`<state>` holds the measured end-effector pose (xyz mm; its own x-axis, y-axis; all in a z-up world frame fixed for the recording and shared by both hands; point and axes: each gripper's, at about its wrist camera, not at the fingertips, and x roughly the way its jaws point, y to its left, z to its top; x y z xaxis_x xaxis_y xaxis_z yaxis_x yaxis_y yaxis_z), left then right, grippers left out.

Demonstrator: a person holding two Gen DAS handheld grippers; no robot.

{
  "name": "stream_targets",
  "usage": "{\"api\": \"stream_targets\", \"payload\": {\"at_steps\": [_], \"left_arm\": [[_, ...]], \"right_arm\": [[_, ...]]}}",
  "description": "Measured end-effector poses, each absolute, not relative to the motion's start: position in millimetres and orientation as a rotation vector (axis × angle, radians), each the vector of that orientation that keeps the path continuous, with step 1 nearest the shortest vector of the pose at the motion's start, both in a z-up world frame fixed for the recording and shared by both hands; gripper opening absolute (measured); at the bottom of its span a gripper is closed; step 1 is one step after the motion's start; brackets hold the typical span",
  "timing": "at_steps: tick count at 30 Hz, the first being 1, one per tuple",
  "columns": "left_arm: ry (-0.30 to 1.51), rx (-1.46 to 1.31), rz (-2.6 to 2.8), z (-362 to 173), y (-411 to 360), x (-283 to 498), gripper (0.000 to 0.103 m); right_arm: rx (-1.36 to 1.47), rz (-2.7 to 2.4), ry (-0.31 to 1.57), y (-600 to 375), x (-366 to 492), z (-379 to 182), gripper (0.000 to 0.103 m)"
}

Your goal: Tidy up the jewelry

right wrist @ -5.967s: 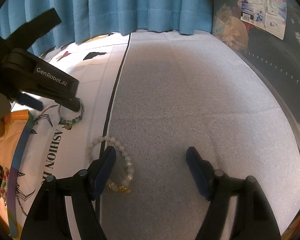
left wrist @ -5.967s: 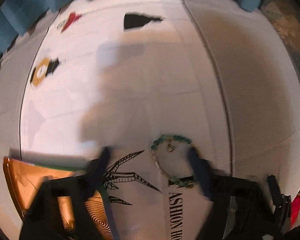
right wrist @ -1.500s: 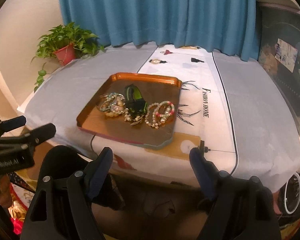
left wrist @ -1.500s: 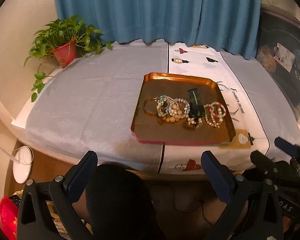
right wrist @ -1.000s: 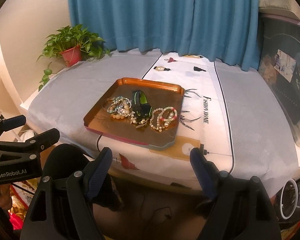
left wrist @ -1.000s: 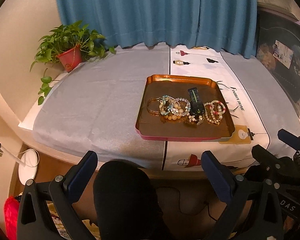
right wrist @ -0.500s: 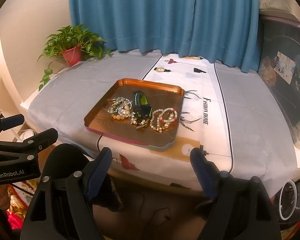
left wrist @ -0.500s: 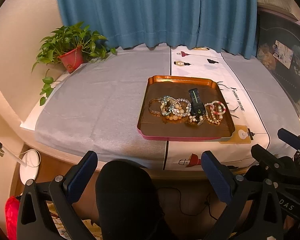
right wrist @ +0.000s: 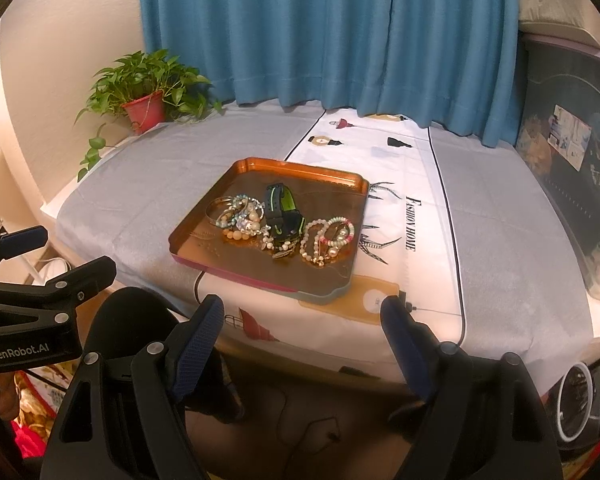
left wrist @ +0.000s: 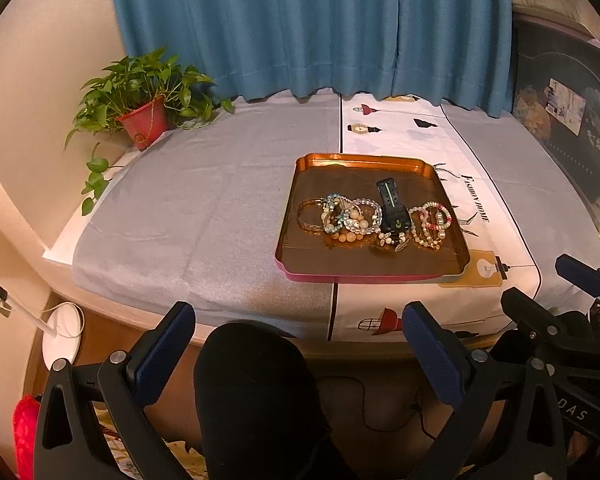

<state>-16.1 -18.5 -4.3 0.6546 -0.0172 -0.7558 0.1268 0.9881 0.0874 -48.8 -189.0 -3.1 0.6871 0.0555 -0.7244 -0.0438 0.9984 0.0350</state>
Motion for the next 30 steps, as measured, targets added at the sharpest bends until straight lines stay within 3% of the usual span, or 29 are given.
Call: {"api": "stream_targets", "payload": {"at_steps": [30], "left_arm": [[0.848, 0.147, -0.065, -3.1, -18.2, -16.9, 0.102]], "right_arm": [[0.013, 0.056, 0.809, -188.0, -49.2, -3.2, 0.081]]}}
